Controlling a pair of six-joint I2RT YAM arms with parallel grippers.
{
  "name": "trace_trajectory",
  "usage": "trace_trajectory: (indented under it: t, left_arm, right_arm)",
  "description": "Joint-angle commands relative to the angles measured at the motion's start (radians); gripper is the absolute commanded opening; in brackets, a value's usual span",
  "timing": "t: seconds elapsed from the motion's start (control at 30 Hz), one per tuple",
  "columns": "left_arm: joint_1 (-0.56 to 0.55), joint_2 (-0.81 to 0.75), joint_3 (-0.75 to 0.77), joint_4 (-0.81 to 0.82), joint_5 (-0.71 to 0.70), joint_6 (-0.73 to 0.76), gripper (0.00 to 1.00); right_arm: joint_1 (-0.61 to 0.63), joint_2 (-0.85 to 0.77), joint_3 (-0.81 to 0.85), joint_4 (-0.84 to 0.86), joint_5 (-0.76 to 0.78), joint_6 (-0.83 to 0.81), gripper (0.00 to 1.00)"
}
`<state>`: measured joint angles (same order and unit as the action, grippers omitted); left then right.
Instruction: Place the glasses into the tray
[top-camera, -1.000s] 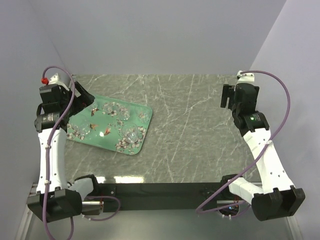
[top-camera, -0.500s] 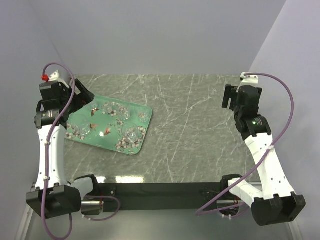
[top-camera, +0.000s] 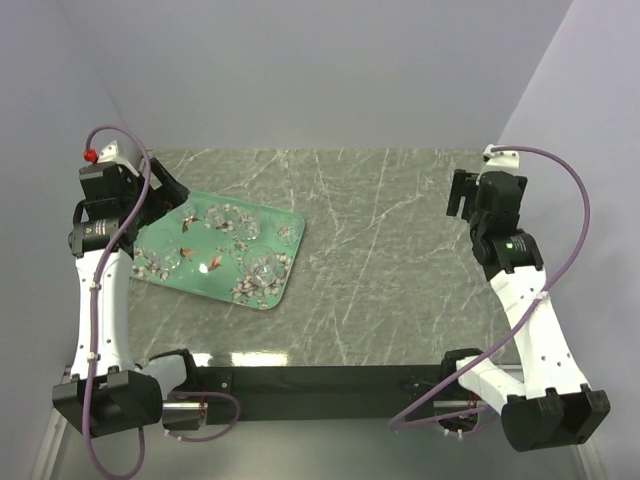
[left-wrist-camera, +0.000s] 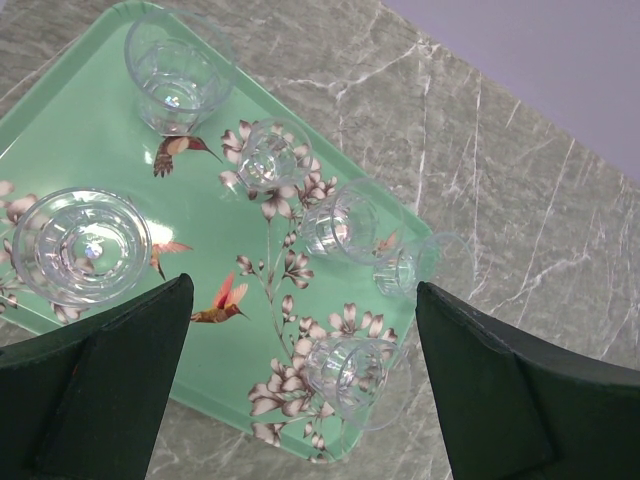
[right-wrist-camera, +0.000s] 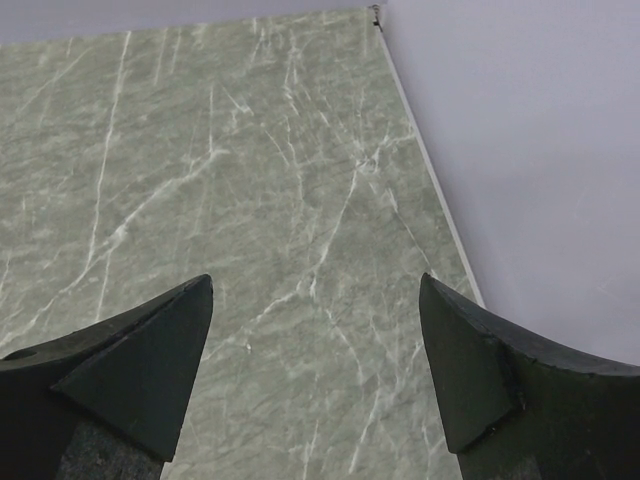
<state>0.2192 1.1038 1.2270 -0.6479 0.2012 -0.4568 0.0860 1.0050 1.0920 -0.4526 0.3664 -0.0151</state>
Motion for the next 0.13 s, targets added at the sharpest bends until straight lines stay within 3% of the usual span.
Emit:
trace_trajectory:
  t: [0.0, 0.1]
  left_arm:
    - [-0.004, -0.013, 0.023, 0.031, -0.003, 0.007, 0.99]
    - [-0.003, -0.012, 0.025, 0.033, -0.008, 0.010, 0.99]
  right_arm:
    - [-0.009, -0.003, -0.003, 0.040, 0.019, 0.014, 0.89]
    - [-0.023, -0.005, -0.010, 0.057, 0.013, -0.005, 0.90]
